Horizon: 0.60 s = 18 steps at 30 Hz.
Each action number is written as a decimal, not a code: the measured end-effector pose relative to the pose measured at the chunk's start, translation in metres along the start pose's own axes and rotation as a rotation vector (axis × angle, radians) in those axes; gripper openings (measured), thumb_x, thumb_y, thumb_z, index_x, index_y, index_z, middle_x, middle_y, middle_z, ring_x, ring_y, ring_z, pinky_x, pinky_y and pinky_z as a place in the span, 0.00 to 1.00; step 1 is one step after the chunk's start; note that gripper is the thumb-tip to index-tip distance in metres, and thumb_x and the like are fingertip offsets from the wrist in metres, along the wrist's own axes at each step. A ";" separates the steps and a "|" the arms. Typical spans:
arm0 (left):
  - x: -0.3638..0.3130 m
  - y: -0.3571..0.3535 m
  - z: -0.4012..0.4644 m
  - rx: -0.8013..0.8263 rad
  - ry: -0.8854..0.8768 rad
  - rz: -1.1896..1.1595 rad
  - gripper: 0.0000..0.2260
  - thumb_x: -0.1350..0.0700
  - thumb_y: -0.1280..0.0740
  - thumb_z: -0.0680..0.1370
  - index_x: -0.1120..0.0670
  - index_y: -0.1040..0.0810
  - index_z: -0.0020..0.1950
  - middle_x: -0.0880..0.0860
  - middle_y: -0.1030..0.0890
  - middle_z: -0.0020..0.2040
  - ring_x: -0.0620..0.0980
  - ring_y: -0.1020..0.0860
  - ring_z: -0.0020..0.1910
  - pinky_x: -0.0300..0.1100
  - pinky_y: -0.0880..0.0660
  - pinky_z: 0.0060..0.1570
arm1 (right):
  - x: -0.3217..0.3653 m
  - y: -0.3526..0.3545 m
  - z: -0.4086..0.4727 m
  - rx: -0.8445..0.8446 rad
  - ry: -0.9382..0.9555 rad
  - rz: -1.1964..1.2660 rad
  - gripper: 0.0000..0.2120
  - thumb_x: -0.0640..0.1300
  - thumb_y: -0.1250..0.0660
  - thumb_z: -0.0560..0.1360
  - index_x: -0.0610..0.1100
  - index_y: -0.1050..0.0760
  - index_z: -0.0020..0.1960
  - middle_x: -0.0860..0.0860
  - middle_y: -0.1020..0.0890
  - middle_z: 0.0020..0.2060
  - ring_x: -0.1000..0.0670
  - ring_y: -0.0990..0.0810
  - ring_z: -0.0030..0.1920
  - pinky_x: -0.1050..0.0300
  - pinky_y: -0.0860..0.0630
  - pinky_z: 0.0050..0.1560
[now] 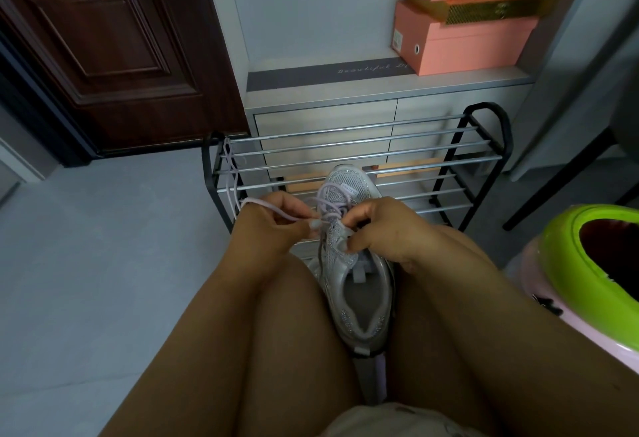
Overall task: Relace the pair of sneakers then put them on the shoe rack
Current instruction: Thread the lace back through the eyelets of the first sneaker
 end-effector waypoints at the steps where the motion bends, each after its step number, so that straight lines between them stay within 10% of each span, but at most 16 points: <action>1: -0.001 0.000 0.000 -0.008 -0.005 0.032 0.08 0.69 0.28 0.70 0.70 0.23 0.45 0.61 0.18 0.39 0.46 0.19 0.34 0.35 0.21 0.37 | 0.001 0.000 0.000 0.001 0.001 -0.010 0.15 0.33 0.25 0.64 0.43 0.20 0.48 0.50 0.20 0.41 0.53 0.23 0.42 0.63 0.27 0.42; 10: -0.003 -0.006 0.004 -0.001 -0.014 0.256 0.07 0.64 0.26 0.70 0.56 0.22 0.36 0.58 0.18 0.35 0.59 0.21 0.35 0.50 0.23 0.38 | 0.004 -0.002 -0.001 0.001 0.025 -0.089 0.15 0.36 0.25 0.64 0.44 0.19 0.50 0.51 0.19 0.42 0.54 0.23 0.41 0.62 0.29 0.41; 18: 0.002 -0.015 0.013 0.019 0.061 0.260 0.09 0.66 0.27 0.71 0.55 0.24 0.37 0.54 0.21 0.33 0.49 0.22 0.32 0.41 0.22 0.36 | 0.025 0.003 -0.010 -0.015 0.153 -0.365 0.16 0.57 0.33 0.72 0.44 0.19 0.42 0.45 0.20 0.35 0.49 0.23 0.36 0.55 0.27 0.38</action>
Point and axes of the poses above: each hand's wrist, its own z-axis towards the middle knuckle, its own y-axis out of the back of the hand, x = y × z, the point moved 9 cm from there along z, towards the middle knuckle
